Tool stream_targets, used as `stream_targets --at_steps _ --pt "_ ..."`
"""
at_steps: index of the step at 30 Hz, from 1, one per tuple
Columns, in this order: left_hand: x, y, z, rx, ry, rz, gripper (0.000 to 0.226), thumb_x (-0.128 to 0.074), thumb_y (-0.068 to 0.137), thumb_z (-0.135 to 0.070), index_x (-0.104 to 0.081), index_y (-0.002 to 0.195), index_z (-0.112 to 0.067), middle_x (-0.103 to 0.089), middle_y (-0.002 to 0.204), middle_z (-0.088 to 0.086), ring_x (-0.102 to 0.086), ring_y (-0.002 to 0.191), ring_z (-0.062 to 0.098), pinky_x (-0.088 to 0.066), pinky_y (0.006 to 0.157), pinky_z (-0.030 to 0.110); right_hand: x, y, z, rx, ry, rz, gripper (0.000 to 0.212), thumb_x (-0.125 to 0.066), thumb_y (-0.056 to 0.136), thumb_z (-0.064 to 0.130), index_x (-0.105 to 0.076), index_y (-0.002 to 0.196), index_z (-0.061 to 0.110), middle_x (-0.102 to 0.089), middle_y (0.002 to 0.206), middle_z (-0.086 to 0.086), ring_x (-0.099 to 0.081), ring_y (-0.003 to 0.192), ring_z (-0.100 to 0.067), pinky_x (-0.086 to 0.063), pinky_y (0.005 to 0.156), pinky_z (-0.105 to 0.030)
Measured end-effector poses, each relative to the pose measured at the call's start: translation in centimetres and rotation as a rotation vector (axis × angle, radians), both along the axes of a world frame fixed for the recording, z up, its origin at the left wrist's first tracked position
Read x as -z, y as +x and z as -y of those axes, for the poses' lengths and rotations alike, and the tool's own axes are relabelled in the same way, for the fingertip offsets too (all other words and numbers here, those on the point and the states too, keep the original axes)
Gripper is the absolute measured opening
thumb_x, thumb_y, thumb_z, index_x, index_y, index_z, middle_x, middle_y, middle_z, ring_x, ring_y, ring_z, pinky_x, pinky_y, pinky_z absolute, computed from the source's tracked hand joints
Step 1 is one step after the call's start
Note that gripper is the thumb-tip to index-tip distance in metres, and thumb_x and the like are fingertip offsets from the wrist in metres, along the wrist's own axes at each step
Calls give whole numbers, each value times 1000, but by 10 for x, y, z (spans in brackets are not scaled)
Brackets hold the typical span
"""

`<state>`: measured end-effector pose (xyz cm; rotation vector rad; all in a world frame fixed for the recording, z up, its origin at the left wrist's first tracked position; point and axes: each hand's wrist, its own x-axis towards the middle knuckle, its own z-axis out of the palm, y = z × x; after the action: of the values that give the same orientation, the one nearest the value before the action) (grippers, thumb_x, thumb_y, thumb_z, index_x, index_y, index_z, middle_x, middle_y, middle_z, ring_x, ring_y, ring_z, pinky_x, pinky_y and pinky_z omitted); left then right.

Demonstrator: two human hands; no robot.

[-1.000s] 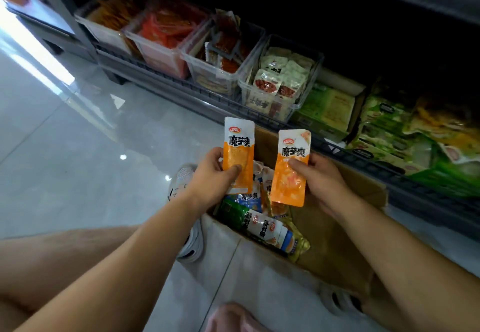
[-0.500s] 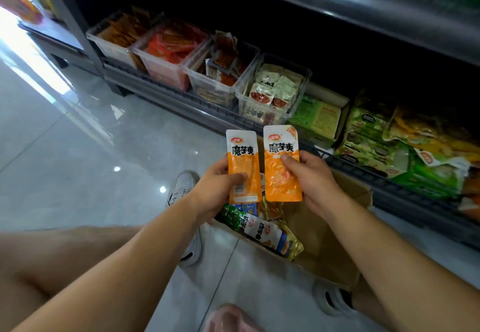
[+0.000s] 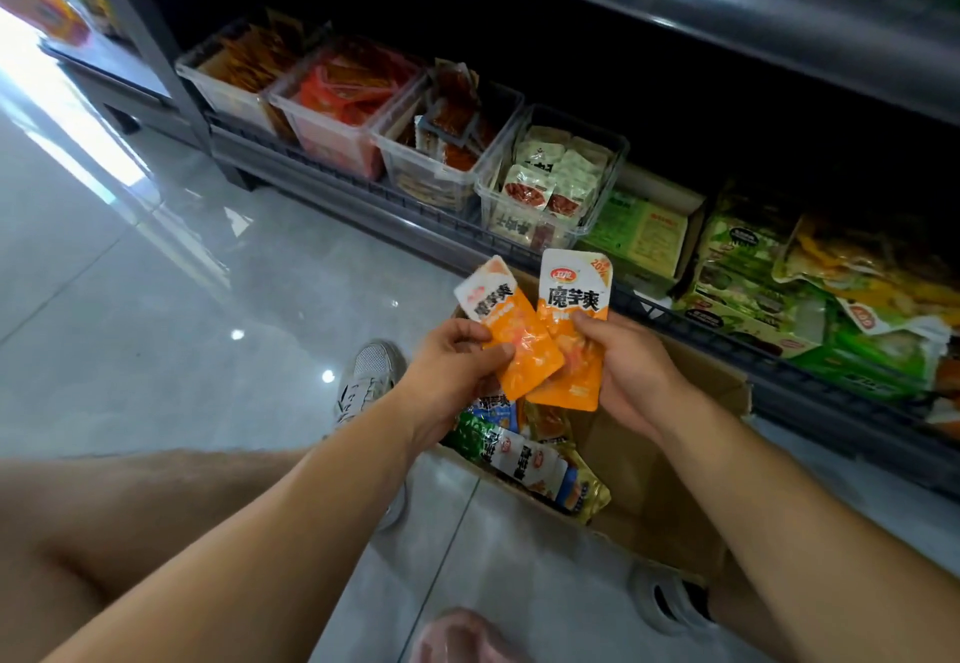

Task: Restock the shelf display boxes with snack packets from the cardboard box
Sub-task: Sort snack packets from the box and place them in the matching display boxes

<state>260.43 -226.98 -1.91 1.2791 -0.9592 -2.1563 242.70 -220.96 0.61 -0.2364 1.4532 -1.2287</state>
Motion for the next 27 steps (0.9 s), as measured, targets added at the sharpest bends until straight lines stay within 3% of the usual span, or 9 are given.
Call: stream_targets --at_steps 3,7,12,16,18,21,24,27 --pt "1 2 3 -97 -17 41 37 -74 88 5 -46 106 -11 -72 84 7 -75 70 21 -61 57 33 -3 -9 -1 16 -12 48 24 -49 103 19 -59 123 9 -74 109 -20 -71 101 -35 -54 92 -56" --pt "3 7 8 -25 -115 123 46 -74 89 3 -48 123 -12 -77 93 9 -78 83 25 -64 73 41 4 -11 -1 21 13 11 25 -50 102 19 -59 123 9 -72 113 -20 -69 108 -37 -52 96 -57" --pt "1 12 14 130 -109 84 35 -60 98 3 -63 129 -12 -78 111 10 -76 102 27 -62 89 46 13 -2 6 64 103 -251 12 -56 100 18 -68 103 19 -76 74 3 -71 68 -14 -57 76 -37" --pt "5 11 15 163 -53 43 33 -67 96 -6 -64 128 -14 -75 120 11 -72 111 31 -55 100 55 17 10 7 -33 49 -88 18 -55 100 12 -67 112 16 -76 101 -8 -73 91 -25 -59 84 -46" --pt "4 7 12 170 -41 18 38 -71 93 -10 -62 130 -13 -74 122 11 -72 111 30 -57 97 52 23 14 9 -110 26 -99 17 -62 97 12 -67 112 16 -76 105 -7 -74 95 -24 -59 84 -45" --pt "7 4 9 112 -123 93 41 -75 90 -6 -62 128 -13 -76 116 8 -75 104 24 -62 91 44 31 14 12 -249 28 -269 14 -73 89 20 -70 103 19 -78 98 -1 -75 91 -18 -58 82 -37" --pt "16 10 19 45 -170 215 38 -76 90 -10 -63 124 -18 -78 108 1 -77 95 16 -63 85 39 53 -2 14 -267 111 -376 12 -70 91 33 -72 98 24 -76 96 -1 -71 90 -19 -57 86 -40" --pt "24 21 32 -34 -147 265 42 -79 88 -12 -63 126 -20 -78 111 3 -77 97 20 -62 88 47 94 -29 3 -356 307 -565 8 -63 96 24 -68 103 23 -71 106 1 -66 94 -15 -55 88 -37"
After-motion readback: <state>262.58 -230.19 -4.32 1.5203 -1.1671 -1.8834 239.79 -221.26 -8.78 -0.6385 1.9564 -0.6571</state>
